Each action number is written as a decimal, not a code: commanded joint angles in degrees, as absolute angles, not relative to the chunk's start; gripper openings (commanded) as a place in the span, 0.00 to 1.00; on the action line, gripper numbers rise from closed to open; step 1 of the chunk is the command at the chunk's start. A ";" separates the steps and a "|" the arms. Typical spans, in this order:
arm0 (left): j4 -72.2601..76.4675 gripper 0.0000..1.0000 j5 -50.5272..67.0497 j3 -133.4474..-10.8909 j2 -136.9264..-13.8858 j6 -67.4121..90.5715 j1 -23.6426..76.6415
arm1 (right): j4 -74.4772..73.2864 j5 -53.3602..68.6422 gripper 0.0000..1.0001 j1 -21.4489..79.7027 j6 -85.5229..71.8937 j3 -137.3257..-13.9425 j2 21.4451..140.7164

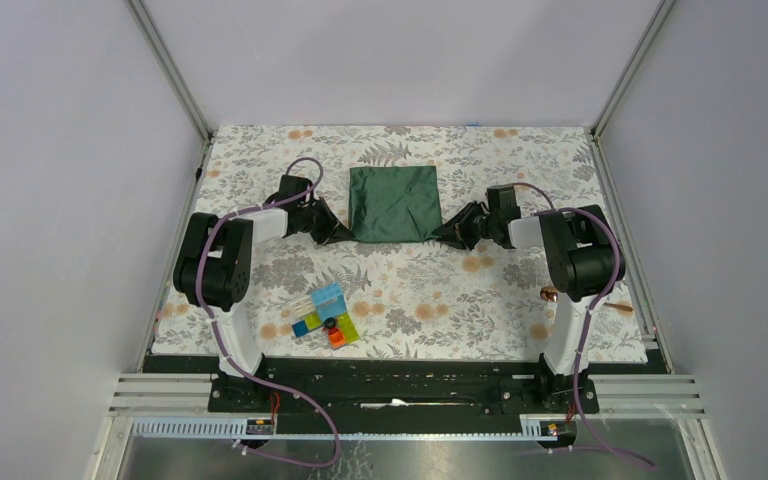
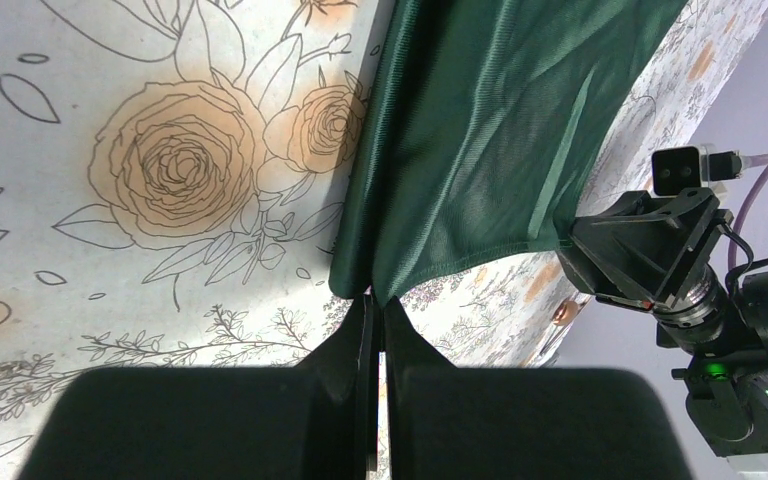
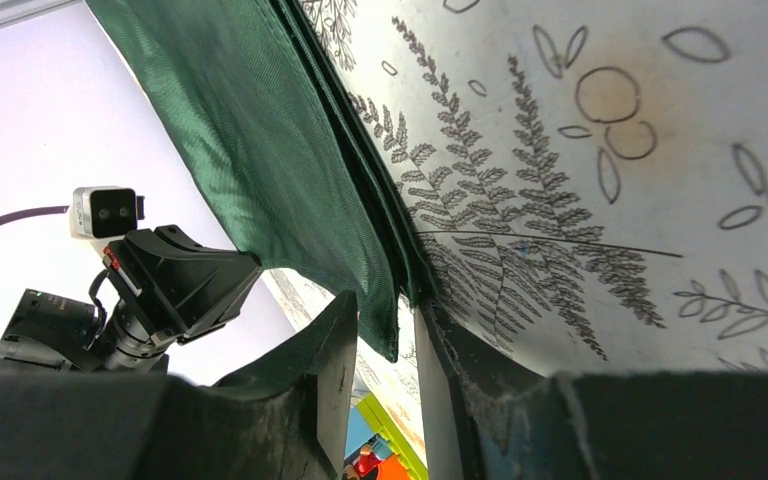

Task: Fold the napkin into a case and place the utensils inside
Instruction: Smooth out the square-folded napkin at the center of the board.

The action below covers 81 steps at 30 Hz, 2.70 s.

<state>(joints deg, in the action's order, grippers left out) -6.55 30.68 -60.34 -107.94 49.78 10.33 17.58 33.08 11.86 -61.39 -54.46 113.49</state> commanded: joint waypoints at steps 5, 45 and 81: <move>-4.22 0.00 31.47 -59.83 -108.18 49.66 9.97 | 17.93 32.02 0.28 12.92 -61.59 -54.47 113.65; -3.99 0.00 31.96 -59.76 -108.40 49.48 9.93 | 18.80 33.57 0.06 12.88 -63.58 -53.65 110.52; -2.41 0.00 36.64 -60.86 -109.40 50.60 7.64 | 12.84 39.02 0.00 12.80 -54.22 -67.90 117.10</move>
